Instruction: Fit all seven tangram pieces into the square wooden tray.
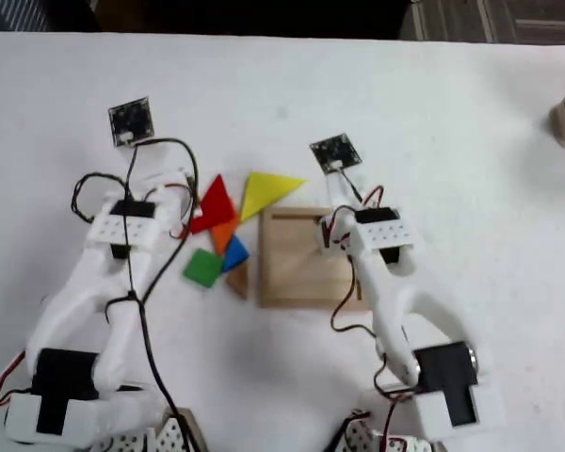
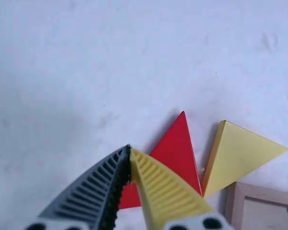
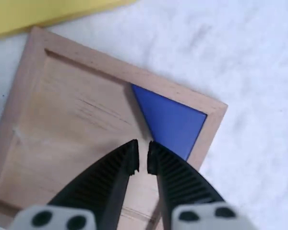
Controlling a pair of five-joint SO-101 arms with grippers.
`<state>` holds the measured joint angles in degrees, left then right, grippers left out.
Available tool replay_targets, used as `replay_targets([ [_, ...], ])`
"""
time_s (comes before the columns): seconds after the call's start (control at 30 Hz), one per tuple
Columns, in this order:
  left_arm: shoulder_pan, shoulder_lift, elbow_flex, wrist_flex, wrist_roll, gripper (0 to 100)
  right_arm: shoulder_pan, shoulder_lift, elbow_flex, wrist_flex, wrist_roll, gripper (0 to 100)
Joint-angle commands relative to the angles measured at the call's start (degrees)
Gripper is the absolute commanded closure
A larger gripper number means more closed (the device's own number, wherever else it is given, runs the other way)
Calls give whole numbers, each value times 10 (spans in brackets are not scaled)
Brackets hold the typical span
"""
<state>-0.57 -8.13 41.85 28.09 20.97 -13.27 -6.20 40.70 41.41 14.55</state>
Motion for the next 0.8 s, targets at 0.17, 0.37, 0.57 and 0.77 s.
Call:
replay_targets([
  [0.17, 0, -30, -4, -11, 0, 976, -22, -82, 42, 4, 4, 957],
  [0.37, 3, -30, -4, -11, 0, 976, -52, -87, 49, 5, 4, 954],
  [0.57, 4, -30, -4, -11, 0, 976, -51, -87, 49, 6, 4, 954],
  [0.77, 5, -30, -4, -11, 0, 976, -53, -88, 47, 8, 4, 957],
])
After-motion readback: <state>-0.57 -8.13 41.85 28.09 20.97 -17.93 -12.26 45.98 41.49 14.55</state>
